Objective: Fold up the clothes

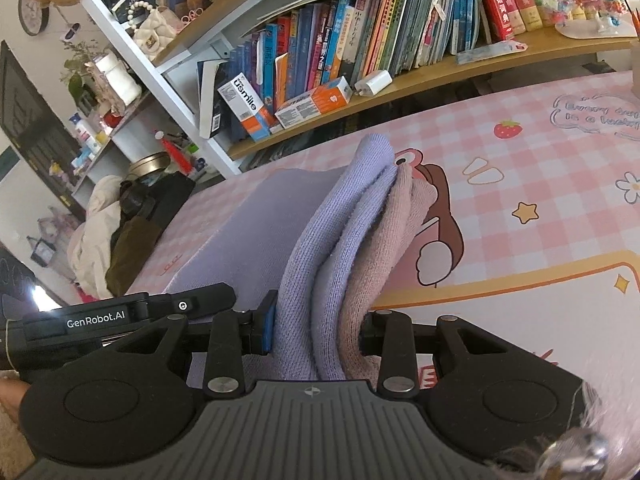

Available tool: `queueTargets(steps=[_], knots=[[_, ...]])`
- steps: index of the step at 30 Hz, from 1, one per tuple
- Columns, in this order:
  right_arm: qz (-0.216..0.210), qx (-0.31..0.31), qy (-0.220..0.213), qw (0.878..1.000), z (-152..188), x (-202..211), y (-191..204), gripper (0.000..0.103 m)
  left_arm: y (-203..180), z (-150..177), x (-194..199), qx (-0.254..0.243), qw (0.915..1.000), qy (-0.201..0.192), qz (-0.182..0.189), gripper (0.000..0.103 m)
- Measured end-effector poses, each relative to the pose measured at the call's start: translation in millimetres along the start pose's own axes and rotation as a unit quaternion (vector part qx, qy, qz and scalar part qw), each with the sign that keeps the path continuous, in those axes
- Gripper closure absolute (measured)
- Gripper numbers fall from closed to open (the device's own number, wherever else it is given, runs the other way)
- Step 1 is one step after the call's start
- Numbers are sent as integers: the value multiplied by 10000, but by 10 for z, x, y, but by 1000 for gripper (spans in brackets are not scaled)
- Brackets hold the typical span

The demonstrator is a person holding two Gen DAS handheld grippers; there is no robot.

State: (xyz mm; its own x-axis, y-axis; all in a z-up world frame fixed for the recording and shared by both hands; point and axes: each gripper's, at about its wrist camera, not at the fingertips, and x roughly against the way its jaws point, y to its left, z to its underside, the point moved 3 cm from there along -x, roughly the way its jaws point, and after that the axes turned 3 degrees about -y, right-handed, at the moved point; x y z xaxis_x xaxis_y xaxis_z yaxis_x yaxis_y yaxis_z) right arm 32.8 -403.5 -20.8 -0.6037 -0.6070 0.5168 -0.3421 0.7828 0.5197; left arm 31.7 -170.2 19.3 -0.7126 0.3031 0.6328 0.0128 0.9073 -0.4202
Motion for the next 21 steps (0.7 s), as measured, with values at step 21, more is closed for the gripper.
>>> queueTargets(steps=[21], knots=[[234,232,-458,9984,-1,-697,1038,71,1097,-500,149,56,9988,-161,469,51]])
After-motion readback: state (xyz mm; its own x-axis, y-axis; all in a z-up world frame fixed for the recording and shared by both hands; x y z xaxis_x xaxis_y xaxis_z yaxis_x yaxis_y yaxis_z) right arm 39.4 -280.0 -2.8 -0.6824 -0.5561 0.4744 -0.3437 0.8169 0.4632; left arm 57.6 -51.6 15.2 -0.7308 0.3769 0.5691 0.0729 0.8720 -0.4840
